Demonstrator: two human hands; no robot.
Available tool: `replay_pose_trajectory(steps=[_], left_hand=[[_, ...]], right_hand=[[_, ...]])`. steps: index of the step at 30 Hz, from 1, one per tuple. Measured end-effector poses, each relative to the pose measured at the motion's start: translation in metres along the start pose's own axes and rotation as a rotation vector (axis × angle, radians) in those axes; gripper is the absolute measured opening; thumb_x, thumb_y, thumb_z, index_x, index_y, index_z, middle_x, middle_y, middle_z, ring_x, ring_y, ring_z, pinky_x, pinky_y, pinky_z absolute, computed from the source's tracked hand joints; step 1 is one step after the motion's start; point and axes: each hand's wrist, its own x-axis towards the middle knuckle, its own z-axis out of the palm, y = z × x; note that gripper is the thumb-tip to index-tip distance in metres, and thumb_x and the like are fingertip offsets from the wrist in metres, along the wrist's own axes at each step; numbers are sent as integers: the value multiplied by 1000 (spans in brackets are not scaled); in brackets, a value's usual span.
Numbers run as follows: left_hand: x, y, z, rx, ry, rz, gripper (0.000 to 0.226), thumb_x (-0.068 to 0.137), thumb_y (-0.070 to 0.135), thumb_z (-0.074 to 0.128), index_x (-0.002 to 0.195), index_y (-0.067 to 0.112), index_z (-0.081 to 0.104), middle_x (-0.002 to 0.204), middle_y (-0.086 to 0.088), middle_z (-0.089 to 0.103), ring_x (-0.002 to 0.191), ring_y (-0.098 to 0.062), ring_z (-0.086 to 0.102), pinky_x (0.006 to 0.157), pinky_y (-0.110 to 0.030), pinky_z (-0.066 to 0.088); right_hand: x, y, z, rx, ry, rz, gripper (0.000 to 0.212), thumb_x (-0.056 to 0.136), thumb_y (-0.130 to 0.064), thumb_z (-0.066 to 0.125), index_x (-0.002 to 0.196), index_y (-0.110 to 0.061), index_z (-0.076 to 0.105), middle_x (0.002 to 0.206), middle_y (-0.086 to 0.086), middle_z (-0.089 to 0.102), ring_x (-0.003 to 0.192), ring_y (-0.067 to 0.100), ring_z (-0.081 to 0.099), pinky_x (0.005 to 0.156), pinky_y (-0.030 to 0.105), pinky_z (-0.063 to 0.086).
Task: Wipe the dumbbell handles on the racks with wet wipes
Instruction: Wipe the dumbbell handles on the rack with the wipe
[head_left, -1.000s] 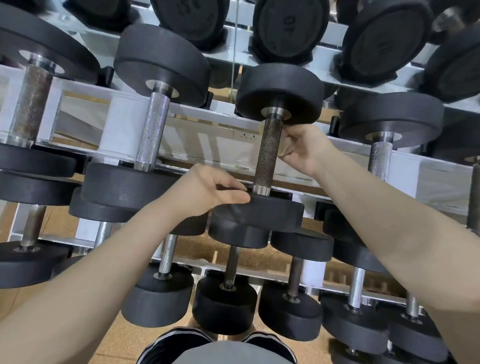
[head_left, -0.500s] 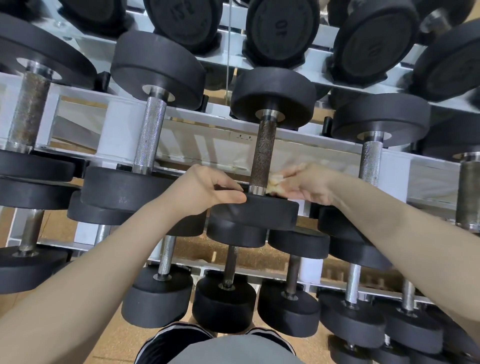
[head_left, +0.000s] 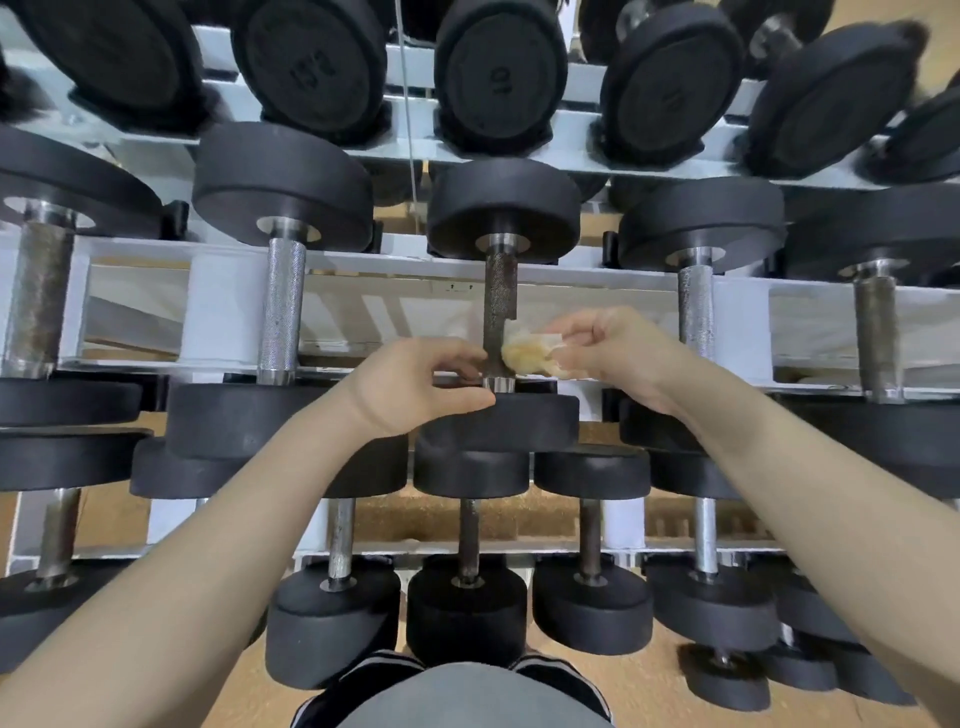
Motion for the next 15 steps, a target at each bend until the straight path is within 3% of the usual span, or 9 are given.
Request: replay_pose_trajectory(steps=[4,8,12,15], left_hand=[[8,37,5,89,58,250,48,86,30,60,131,22,47,117,16,50,111,3,46,91,-9,36],[15,65,22,96,43,379,34,83,28,65,116,22,60,107,12,59,98,-3,56,85,-16,45],[22,80,36,55,60,412,6,83,22,65,88,20,65,81,4,63,76,-3,55,66,-8,41],[29,85,50,89,29,424,7,87,20,61,80,17,61,78,-2,61,72,-8,53,64,-12,39]], right_hand=[[-30,4,-9,8,-20,-149,29,79,7,64,86,-21,66,75,-14,67,77,10,59,75,20,47],[-53,3,-26,35,26,-229,28,76,8,66,79,-19,60,75,-13,65,71,4,60,70,15,49],[-68,4,-43,57,63,-287,25,78,4,67,73,-20,62,69,-9,64,63,6,59,59,18,50],[-74,9,-60,37,108,-266,23,78,3,67,67,-17,64,63,-6,65,57,5,59,52,17,49]])
